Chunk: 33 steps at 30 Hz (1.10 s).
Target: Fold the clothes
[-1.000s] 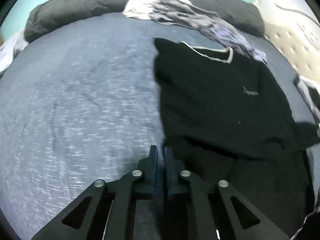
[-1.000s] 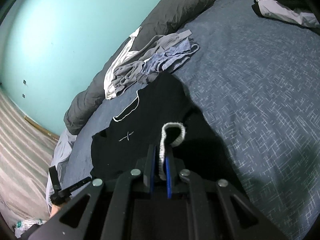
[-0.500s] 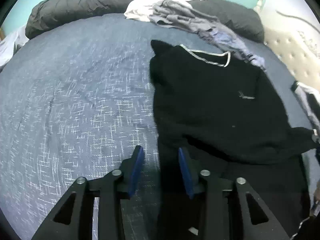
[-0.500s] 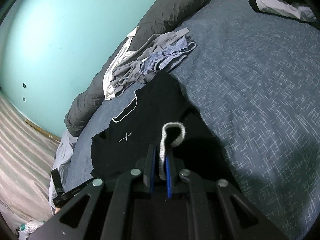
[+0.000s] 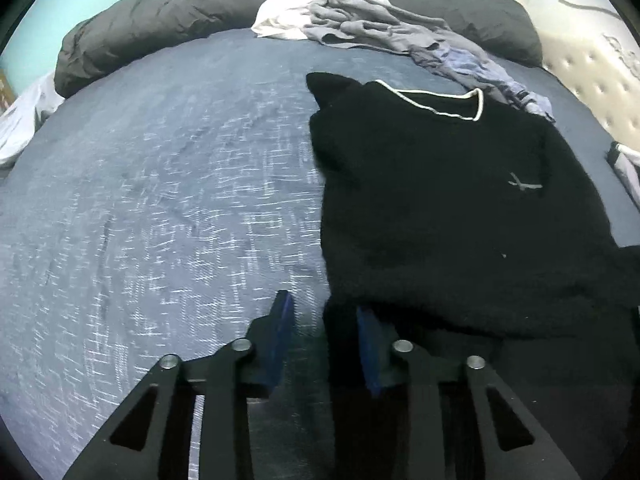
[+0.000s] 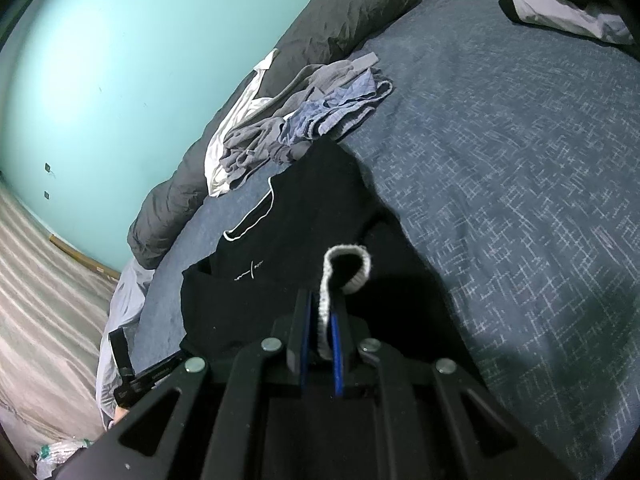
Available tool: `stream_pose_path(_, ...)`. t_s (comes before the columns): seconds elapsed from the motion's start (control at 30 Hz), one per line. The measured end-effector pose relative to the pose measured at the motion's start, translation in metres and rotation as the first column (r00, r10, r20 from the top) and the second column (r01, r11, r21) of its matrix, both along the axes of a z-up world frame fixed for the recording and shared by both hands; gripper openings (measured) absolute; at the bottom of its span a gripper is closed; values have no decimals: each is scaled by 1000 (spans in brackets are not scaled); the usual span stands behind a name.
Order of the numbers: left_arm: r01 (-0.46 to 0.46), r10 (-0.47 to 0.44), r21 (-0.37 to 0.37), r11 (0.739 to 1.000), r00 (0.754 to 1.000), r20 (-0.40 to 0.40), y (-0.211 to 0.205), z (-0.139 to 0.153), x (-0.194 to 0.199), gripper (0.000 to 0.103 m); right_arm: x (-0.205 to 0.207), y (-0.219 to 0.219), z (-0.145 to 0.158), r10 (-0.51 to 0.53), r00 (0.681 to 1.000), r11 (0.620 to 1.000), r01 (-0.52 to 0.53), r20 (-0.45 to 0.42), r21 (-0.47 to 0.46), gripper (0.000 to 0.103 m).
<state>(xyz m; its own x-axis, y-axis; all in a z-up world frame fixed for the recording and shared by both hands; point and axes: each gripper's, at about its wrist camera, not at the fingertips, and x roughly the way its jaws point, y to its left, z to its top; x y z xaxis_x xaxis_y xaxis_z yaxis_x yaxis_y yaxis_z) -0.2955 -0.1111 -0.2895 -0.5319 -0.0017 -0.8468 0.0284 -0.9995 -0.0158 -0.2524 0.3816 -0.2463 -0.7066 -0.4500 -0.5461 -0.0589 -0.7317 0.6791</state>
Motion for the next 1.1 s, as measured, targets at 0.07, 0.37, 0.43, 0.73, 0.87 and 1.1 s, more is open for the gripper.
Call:
stream_pose_path(0.07,-18,18,-5,1000,1000,-16,-5,3,2,26,2,0,4,0,1000,1000,0,-11,-4,8)
stream_pose_path(0.37,-78,79,81,994,997,-7,-29,-1,5,23,7,-20,-2,58,997,997,-60,44,38,8)
stream_pose_path(0.43,-80,81,100,992,997,-5,-32,-2,5,23,10,-22,-6,70,995,996,-73,70,42,8)
stream_pose_path(0.73,-62,65,180,982,998,-13,-40,1,13,25,22,-29,-24,145,966,978,-173,215,116,8)
stream_pose_path(0.87,-51,60,219,974,998,-33,-42,7,28,25,22,-26,-29,168,940,963,-221,297,155,12)
stream_pose_path(1.1,-35,55,234,972,995,-81,-53,15,48,26,18,-2,-7,128,944,945,-210,303,252,19)
